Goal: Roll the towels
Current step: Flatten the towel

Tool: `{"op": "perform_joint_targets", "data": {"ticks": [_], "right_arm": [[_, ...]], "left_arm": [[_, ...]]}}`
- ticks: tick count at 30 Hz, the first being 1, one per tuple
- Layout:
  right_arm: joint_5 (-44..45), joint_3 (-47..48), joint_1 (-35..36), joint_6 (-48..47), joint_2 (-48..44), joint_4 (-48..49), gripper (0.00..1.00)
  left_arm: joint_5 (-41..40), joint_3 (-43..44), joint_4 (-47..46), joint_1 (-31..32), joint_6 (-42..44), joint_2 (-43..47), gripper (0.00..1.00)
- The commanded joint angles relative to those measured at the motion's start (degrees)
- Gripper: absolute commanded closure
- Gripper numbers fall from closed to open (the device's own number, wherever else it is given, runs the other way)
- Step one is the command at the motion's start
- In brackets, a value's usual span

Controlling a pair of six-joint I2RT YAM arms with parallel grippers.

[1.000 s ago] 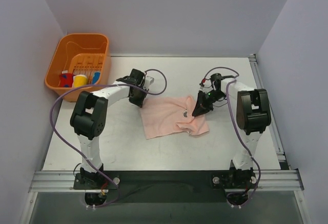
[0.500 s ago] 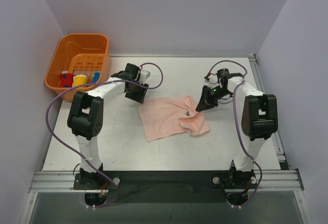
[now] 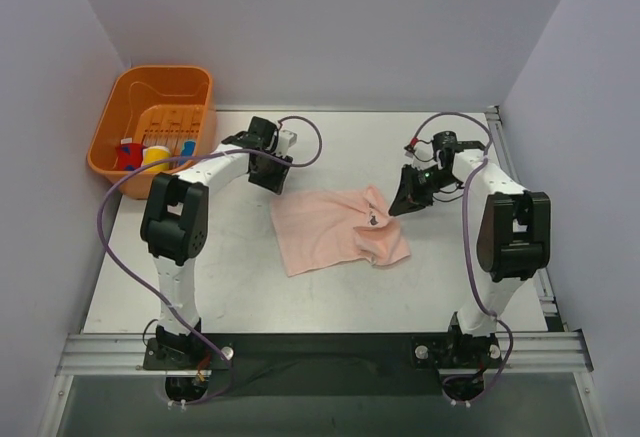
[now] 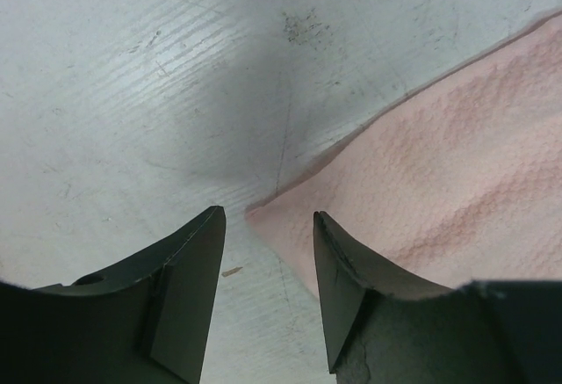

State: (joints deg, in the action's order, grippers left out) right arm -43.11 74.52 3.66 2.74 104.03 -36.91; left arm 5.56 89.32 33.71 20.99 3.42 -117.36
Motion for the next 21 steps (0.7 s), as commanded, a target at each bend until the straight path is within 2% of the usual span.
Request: {"op": "perform_joint_targets", "data": {"ticks": [1, 5, 12, 14, 15, 16, 19, 20, 21], "right_arm": [[0.2, 2.0, -1.1, -1.8, -2.5, -3.8, 1.0], [0.6, 3.3, -1.8, -2.3, -2.0, -4.7, 1.0], [1.6, 3.4, -2.7, -4.7, -1.6, -5.9, 1.0], [2.1, 3.3, -3.1, -5.0, -1.5, -6.2, 1.0], [2.4, 3.3, -3.2, -5.1, -1.5, -6.1, 1.0], [2.8, 3.6, -3.6, -5.5, -1.6, -6.2, 1.0], [3.3, 4.7, -5.3, -6.6, -2.2, -7.5, 1.0], [3.7, 5.5, -6.2, -8.2, -2.7, -8.0, 1.0], [4.2, 6.2, -6.6, -9.4, -3.0, -8.8, 1.0]], "left_arm": [[-1.8, -0.7, 0.7, 0.2, -0.1, 0.4, 0.45], [-3.4, -2.4, 0.7, 1.4, 0.0, -0.8, 0.46], [-4.9, 0.2, -0.1, 2.6, 0.2, -5.3, 0.49], [-5.1, 0.7, -0.1, 2.8, 0.4, -6.0, 0.58], [-5.1, 0.5, -0.1, 2.8, 0.6, -6.1, 0.65], [-5.1, -0.3, -0.1, 2.9, 0.9, -5.9, 0.76], [-5.1, -1.7, 0.1, 2.6, 2.3, -3.5, 0.95], [-5.1, -1.8, 0.4, 2.3, 3.0, -2.6, 1.0], [-5.1, -1.6, 0.8, 1.9, 3.3, -0.4, 1.0]]}}
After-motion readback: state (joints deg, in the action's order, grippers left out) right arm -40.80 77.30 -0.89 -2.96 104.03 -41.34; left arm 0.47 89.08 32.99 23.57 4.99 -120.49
